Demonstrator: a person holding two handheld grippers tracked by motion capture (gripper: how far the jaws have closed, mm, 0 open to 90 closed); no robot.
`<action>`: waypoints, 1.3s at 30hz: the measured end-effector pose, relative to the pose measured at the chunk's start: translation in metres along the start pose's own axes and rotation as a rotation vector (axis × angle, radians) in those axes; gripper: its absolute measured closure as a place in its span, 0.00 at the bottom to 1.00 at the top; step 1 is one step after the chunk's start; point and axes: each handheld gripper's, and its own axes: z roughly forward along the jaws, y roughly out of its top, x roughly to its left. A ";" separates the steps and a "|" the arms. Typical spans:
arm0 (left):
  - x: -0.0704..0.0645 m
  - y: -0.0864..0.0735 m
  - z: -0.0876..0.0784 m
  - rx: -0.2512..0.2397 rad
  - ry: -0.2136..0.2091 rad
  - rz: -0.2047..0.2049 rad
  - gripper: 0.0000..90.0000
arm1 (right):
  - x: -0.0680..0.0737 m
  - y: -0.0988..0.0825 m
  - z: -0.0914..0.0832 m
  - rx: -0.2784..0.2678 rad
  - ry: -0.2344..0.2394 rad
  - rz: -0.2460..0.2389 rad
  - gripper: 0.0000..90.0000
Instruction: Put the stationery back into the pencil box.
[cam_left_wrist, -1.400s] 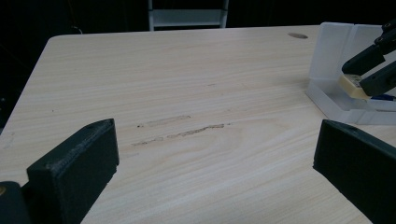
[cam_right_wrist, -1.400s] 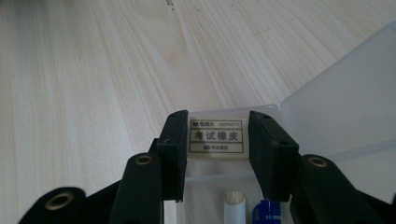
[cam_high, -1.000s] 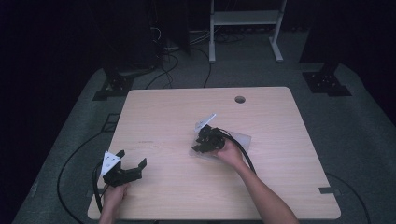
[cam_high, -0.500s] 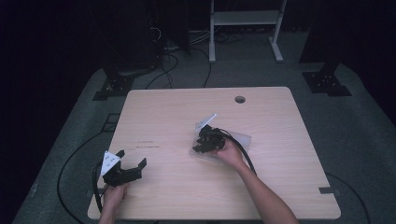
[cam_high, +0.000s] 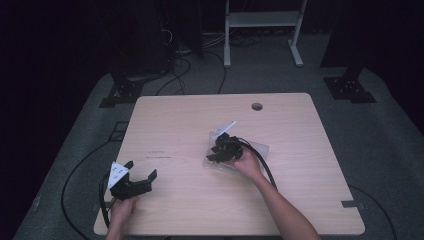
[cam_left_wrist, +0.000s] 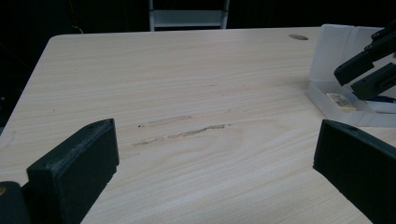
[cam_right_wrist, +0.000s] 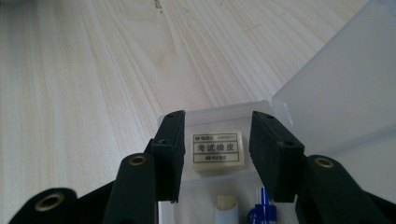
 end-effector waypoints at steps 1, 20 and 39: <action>0.000 0.000 0.000 -0.003 -0.001 0.000 0.00 | 0.000 0.000 -0.002 -0.004 -0.002 0.003 0.61; -0.002 0.000 0.000 0.002 0.004 0.013 0.00 | 0.001 -0.020 -0.046 -0.049 0.001 0.009 0.52; -0.003 0.000 0.001 0.007 0.003 0.017 0.00 | 0.003 -0.029 -0.057 -0.033 0.014 0.007 0.47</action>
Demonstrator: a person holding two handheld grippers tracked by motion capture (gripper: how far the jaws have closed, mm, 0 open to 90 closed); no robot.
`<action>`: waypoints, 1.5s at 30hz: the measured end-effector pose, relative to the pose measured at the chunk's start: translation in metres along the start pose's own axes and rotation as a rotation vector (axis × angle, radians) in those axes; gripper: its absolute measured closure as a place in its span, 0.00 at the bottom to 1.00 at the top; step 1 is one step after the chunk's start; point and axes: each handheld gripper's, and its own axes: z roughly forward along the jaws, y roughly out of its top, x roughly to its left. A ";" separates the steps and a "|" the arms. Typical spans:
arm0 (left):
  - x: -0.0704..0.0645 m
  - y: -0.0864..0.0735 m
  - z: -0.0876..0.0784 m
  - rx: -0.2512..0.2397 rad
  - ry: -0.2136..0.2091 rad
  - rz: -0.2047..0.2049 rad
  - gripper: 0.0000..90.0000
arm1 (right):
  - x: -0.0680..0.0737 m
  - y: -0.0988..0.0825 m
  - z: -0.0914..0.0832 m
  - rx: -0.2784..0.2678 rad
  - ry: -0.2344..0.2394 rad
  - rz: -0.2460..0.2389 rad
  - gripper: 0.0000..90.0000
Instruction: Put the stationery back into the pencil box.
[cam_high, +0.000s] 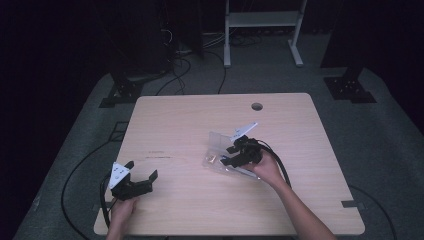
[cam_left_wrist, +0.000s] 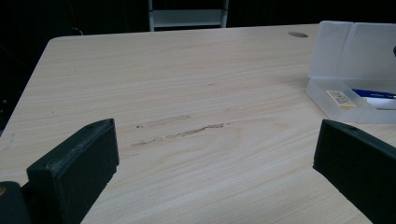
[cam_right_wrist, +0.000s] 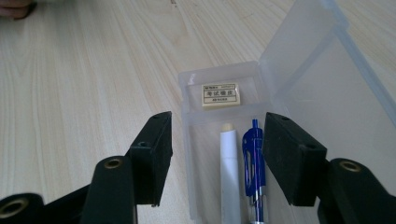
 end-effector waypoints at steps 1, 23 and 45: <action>0.000 0.000 0.000 0.000 0.000 0.000 0.00 | 0.000 -0.001 0.000 0.001 -0.001 0.001 0.47; 0.000 0.000 0.000 0.004 0.001 0.003 0.00 | 0.001 -0.019 -0.012 -0.012 0.009 0.018 0.41; 0.000 0.000 0.000 0.004 0.003 0.006 0.00 | 0.005 -0.039 -0.030 -0.008 0.012 0.022 0.36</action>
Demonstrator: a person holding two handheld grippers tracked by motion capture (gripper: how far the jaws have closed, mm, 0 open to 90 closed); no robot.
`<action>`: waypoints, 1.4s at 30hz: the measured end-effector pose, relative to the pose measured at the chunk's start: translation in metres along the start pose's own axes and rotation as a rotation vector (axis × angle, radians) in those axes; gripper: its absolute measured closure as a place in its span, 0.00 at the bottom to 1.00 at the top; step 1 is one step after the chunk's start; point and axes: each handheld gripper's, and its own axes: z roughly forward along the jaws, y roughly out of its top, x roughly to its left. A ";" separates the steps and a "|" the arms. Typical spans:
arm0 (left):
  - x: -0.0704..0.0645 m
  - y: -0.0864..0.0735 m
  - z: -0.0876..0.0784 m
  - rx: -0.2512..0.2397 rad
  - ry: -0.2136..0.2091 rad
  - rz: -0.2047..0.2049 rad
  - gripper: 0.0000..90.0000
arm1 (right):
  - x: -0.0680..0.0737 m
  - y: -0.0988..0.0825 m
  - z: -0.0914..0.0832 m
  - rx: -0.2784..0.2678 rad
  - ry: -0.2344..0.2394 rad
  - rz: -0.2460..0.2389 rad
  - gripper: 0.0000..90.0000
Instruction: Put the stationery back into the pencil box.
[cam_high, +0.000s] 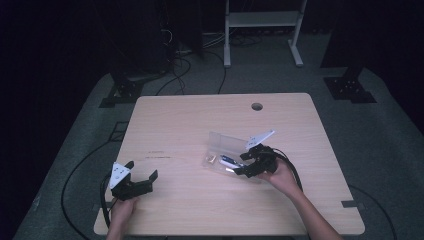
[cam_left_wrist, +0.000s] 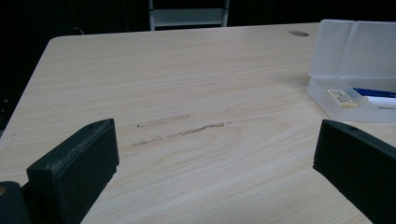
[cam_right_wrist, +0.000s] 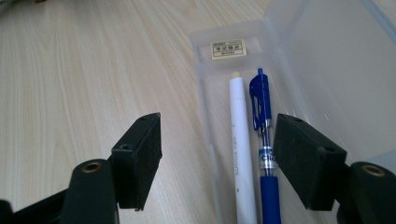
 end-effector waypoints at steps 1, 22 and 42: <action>0.000 0.000 0.000 0.000 0.001 0.001 0.00 | 0.000 -0.001 -0.001 0.001 -0.001 -0.002 0.36; 0.000 0.000 0.000 0.000 0.002 -0.001 0.00 | -0.003 -0.018 -0.011 -0.005 -0.005 0.028 0.35; 0.000 0.000 0.000 0.002 0.003 0.002 0.00 | -0.005 -0.042 -0.028 -0.032 -0.014 0.072 0.33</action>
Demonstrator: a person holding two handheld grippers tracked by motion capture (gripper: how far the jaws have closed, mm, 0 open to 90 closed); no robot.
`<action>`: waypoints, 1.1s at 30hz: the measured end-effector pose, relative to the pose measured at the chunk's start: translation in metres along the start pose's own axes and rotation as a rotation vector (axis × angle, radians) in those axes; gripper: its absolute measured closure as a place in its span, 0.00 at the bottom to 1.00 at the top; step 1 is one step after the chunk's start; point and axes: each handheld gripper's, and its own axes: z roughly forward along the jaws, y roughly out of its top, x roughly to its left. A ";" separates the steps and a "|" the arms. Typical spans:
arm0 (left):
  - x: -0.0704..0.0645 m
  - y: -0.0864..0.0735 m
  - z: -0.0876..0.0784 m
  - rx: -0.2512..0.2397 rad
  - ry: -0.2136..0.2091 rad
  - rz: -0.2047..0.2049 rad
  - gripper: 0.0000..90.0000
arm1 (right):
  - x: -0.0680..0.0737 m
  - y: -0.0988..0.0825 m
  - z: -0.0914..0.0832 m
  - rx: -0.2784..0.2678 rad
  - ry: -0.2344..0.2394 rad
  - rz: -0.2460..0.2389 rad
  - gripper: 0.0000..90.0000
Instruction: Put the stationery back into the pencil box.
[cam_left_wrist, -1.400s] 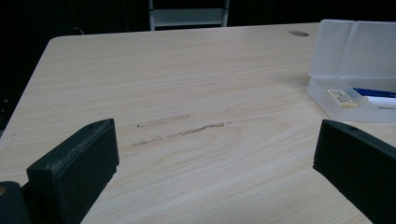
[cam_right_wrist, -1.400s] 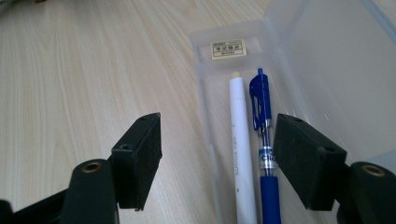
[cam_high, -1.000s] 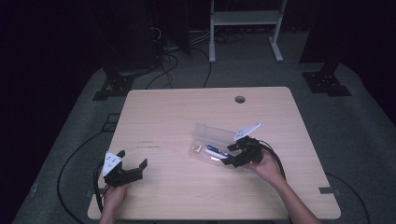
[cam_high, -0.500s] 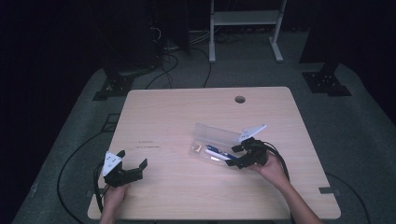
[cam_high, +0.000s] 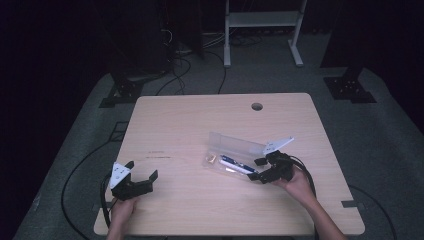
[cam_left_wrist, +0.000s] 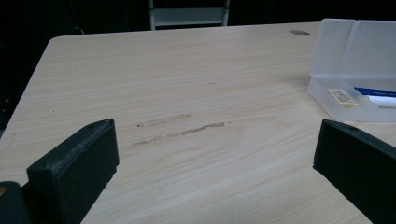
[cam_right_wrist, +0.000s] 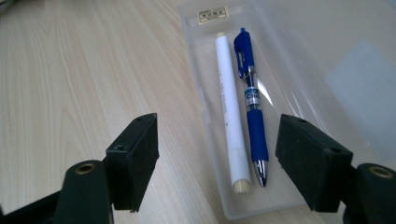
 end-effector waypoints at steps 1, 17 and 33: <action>0.000 0.000 0.000 0.000 0.000 -0.001 0.00 | 0.000 -0.001 -0.001 -0.001 -0.002 0.003 0.33; 0.000 0.000 0.000 0.000 0.001 0.000 0.00 | -0.002 -0.024 -0.016 -0.008 -0.018 0.031 0.33; -0.001 0.000 0.000 0.001 0.003 0.003 0.00 | -0.005 -0.045 -0.030 -0.010 -0.039 0.054 0.33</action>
